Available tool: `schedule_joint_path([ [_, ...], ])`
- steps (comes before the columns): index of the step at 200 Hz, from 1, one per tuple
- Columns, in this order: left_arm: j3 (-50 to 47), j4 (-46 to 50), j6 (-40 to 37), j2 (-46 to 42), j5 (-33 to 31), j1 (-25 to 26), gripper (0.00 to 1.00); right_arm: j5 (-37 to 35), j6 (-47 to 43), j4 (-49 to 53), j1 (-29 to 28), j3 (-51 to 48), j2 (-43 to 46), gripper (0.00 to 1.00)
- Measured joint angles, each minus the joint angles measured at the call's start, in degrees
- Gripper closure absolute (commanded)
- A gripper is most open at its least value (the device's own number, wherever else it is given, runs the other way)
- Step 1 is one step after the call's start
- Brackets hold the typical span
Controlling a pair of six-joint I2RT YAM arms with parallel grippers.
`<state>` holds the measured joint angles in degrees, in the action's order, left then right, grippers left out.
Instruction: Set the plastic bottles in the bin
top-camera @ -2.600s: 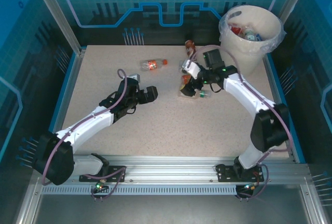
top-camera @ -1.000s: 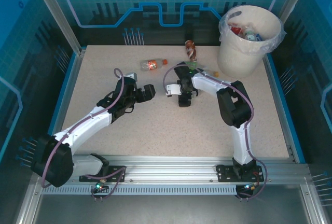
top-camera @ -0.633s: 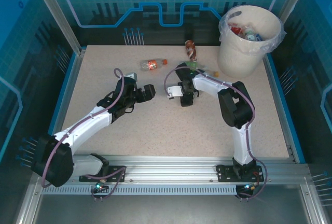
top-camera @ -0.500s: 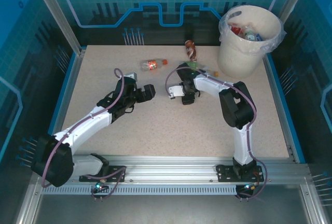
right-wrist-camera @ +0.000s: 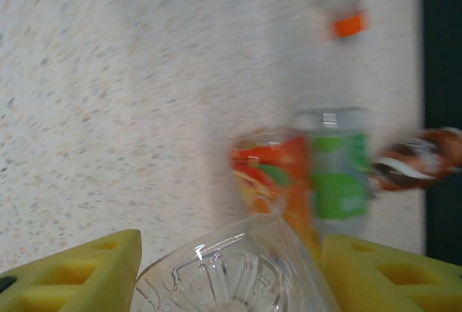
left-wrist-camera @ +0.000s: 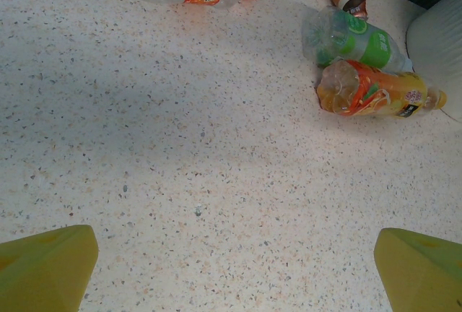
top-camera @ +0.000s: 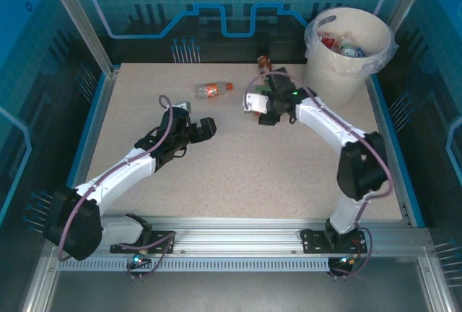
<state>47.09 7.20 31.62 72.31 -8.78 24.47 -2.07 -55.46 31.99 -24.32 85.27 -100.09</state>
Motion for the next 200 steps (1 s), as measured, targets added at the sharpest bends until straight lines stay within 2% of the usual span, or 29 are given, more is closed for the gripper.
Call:
schedule_joint_path([
  [27, 0.0, 0.0, 0.0, 0.0, 0.0, 0.0, 0.01, 1.3, 2.3, -1.7, 3.6, 3.6, 4.5, 0.49],
  [70, 0.0, 0.0, 0.0, 0.4, 0.0, 0.0, 0.01, 3.2, 4.9, -4.0, 7.8, 14.4, 5.2, 0.49],
  [104, 0.0, 0.0, 0.4, 0.5, 0.0, 0.0, 0.01, 3.9, 10.4, -11.3, 11.9, 18.8, 5.6, 0.5],
  [152, 0.0, -0.1, 1.4, 1.0, 0.5, 0.0, 0.01, -3.6, 23.5, -28.0, 18.0, 19.5, 1.4, 0.49],
  [200, 0.0, -0.1, 1.5, 1.1, 0.7, 0.0, 0.01, -11.9, 36.0, -38.5, 23.3, 19.4, -3.3, 0.49],
])
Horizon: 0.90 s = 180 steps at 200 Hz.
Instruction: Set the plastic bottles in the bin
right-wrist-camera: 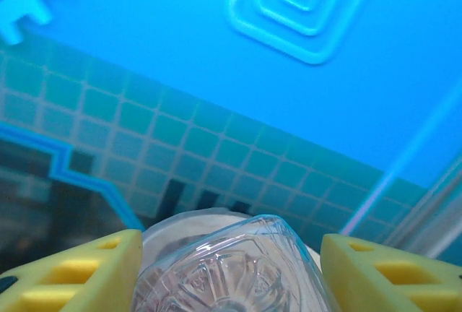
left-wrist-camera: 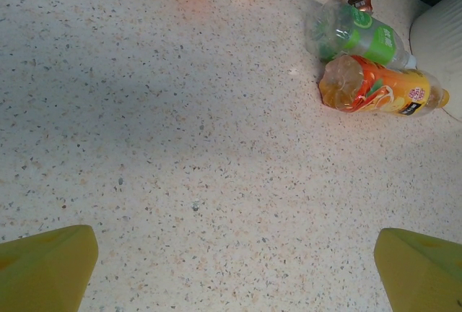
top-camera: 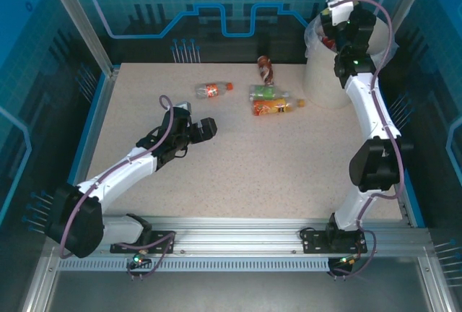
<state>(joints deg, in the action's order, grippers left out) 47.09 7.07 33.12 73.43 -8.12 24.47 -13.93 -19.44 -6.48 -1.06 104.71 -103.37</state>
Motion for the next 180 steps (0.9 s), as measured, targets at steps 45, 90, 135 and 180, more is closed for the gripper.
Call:
schedule_joint_path([
  [45, 0.0, -0.1, 0.4, 0.0, 0.4, 0.0, 0.01, -11.6, 4.0, -14.6, -2.8, -6.7, 0.5, 0.49],
  [90, 0.0, -0.1, 0.5, 0.0, 0.5, 0.0, 0.01, -14.8, 15.0, -16.0, 1.2, -14.0, 0.8, 0.48],
  [135, 0.0, -0.1, 0.5, 0.3, 0.6, 0.0, 0.01, -14.6, 19.1, -16.7, 5.4, -13.3, 0.2, 0.37],
  [180, 0.0, -0.1, 0.5, 1.6, 1.6, 0.0, 0.01, -14.1, 26.1, -5.1, 7.3, -3.9, -4.6, 0.1],
])
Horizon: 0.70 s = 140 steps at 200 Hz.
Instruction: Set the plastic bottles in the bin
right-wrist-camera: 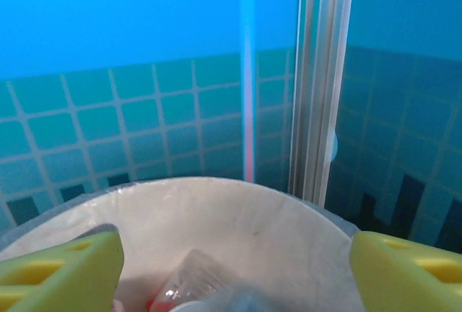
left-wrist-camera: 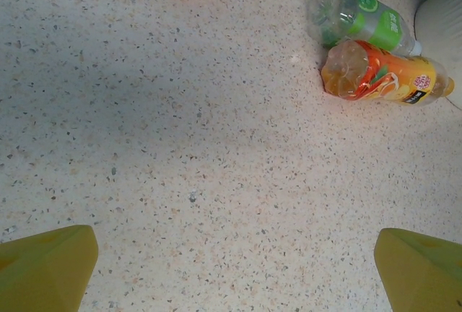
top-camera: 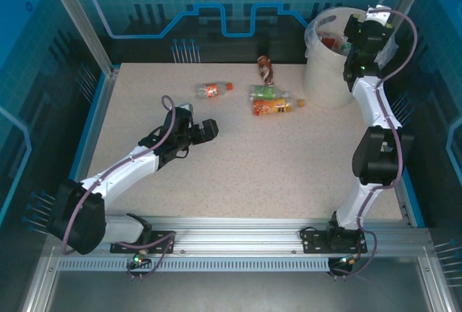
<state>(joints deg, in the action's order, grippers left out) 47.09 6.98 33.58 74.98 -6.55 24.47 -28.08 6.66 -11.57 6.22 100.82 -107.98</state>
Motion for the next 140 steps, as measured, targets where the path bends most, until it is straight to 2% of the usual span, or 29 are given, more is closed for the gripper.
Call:
schedule_joint_path([
  [20, 0.0, 0.0, 0.0, 0.0, 0.2, 0.0, 0.01, 0.4, 3.7, 7.1, 0.3, 4.4, -1.0, 0.0],
  [96, 0.0, 0.0, 0.2, 0.8, 0.9, 0.0, 0.01, 8.2, 9.4, 19.3, 0.3, 6.8, 0.0, 0.0],
  [140, 0.0, 0.0, 0.7, 0.8, 1.0, 0.0, 0.01, 14.8, 6.8, 20.6, -1.7, 4.5, 7.0, 0.0],
])
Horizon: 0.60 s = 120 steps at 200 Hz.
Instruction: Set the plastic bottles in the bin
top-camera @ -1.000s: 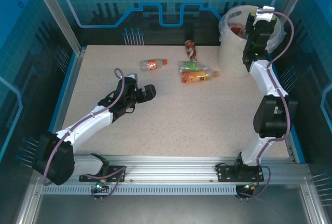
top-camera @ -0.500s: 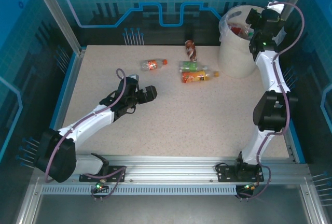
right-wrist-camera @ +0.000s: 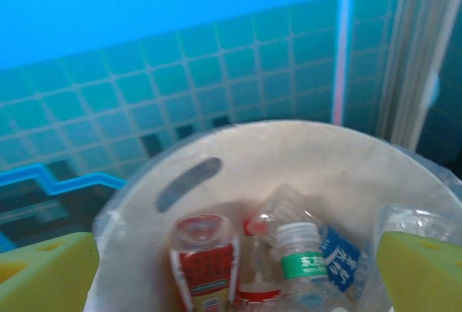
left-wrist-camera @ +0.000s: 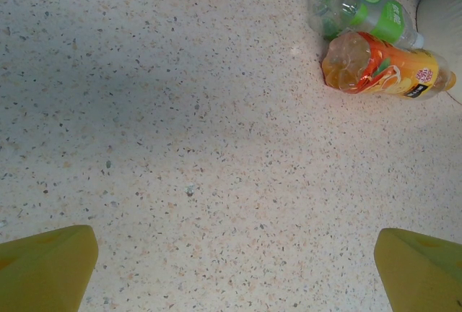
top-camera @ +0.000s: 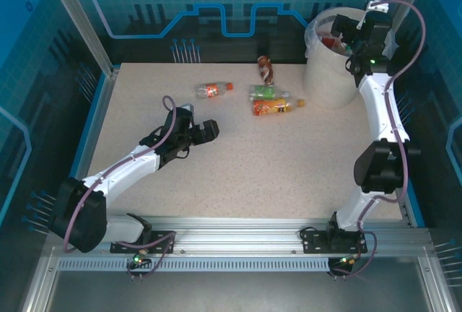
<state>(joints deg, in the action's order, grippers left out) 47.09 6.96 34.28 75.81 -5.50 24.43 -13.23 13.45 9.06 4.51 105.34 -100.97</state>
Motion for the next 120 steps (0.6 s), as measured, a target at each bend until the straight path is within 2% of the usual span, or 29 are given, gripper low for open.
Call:
schedule_joint_path([
  [39, 0.0, 0.0, 0.3, 0.0, 0.4, 0.0, 0.01, 9.1, -8.0, 0.1, -2.8, -3.8, 7.1, 0.0],
  [77, 0.0, -1.0, 0.8, 0.0, 0.8, 0.0, 0.01, 22.4, -25.1, 6.8, -8.5, -6.8, 8.8, 0.0],
  [98, 0.0, -1.3, 1.6, -0.2, 0.8, 0.0, 0.01, 24.8, -36.0, 13.7, -14.7, -7.0, 7.7, 0.0],
  [120, 0.0, -1.3, 1.9, -0.6, 0.8, 0.0, 0.01, 23.3, -46.7, 20.2, -21.6, -6.6, 4.2, 0.0],
])
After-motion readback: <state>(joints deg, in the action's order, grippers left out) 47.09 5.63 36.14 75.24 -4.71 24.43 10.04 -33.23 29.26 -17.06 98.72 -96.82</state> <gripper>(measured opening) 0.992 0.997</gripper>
